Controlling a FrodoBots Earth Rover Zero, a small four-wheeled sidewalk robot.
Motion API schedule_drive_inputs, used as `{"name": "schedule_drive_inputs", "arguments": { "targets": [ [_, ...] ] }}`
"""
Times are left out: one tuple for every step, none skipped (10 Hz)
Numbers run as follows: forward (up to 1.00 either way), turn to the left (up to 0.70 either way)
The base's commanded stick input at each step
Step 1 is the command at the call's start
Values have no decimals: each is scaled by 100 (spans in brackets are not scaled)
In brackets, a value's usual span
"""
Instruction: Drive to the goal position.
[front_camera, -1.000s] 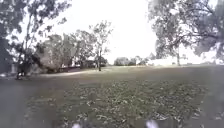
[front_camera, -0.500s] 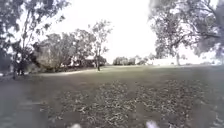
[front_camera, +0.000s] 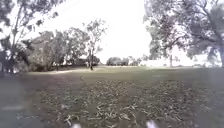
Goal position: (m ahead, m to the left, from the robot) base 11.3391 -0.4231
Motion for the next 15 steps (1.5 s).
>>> {"name": "schedule_drive_inputs", "arguments": {
  "targets": [
    [70, 0],
    [70, 0],
    [70, 0],
    [70, 0],
    [70, 0],
    [70, -10],
    [70, -27],
    [70, -30],
    [70, -29],
    [70, -20],
    [70, -10],
    [70, -3],
    [70, 0],
    [70, 0],
    [70, 0]
  ]
}}
